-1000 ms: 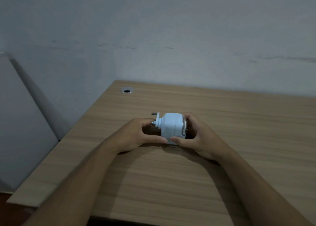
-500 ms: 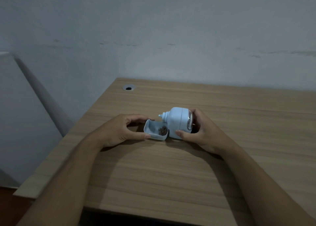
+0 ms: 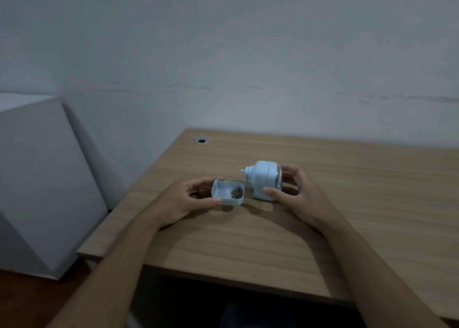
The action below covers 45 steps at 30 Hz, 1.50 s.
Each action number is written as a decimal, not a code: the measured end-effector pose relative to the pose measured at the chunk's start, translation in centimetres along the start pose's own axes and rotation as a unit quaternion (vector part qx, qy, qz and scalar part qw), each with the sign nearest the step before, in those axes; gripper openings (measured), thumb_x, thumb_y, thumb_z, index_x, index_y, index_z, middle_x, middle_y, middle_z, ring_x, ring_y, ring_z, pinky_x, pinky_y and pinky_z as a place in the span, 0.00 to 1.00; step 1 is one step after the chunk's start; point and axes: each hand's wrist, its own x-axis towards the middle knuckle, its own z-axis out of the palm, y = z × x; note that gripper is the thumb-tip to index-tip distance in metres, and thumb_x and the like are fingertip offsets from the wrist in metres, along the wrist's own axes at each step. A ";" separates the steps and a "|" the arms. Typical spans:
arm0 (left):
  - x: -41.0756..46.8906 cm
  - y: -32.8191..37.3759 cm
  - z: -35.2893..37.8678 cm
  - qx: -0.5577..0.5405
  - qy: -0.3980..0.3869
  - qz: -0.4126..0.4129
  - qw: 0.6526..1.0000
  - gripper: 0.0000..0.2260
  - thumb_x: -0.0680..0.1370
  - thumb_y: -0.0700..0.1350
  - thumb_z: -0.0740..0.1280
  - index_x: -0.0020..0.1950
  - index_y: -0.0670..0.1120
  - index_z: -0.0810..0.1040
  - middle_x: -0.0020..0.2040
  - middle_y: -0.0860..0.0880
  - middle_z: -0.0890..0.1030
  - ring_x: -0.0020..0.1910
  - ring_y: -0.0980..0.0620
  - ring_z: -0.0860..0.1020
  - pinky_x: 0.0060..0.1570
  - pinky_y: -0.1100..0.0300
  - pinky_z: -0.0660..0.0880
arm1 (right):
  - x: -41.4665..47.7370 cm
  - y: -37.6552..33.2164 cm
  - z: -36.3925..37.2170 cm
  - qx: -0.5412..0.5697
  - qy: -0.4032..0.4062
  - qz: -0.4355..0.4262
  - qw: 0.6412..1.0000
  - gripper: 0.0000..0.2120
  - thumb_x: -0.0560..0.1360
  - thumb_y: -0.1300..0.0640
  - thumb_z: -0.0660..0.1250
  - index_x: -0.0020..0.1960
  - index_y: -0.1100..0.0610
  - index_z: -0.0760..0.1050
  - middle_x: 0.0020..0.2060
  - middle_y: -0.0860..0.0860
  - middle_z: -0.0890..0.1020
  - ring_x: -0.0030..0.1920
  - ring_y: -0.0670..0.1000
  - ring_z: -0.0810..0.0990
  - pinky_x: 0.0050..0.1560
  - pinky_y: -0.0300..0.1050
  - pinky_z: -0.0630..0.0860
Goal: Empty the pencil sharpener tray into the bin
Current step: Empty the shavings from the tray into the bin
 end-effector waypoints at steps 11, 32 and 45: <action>-9.3 1.4 -0.4 0.035 0.036 -0.033 0.998 0.26 0.78 0.55 0.78 0.76 0.60 0.78 0.65 0.62 0.83 0.64 0.61 0.81 0.56 0.69 0.80 | -7.7 -2.6 2.3 -0.012 0.085 -0.016 0.996 0.58 0.58 0.24 0.80 0.79 0.52 0.73 0.74 0.46 0.80 0.76 0.47 0.77 0.77 0.55 0.77; -16.7 -2.0 -4.5 -0.073 0.112 0.002 0.991 0.20 0.74 0.46 0.83 0.64 0.52 0.83 0.60 0.53 0.89 0.63 0.53 0.87 0.60 0.62 0.84 | -11.5 -8.7 16.0 -0.068 -0.113 -0.026 0.991 0.35 0.66 0.26 0.77 0.66 0.46 0.86 0.53 0.40 0.92 0.54 0.39 0.90 0.56 0.40 0.84; -30.1 -8.9 -14.3 -0.085 0.294 -0.001 0.952 0.19 0.72 0.44 0.82 0.60 0.47 0.83 0.58 0.46 0.90 0.57 0.50 0.88 0.60 0.58 0.84 | -11.2 -12.2 33.9 -0.007 -0.215 -0.100 0.972 0.19 0.79 0.49 0.79 0.68 0.53 0.85 0.56 0.45 0.91 0.53 0.46 0.91 0.57 0.42 0.87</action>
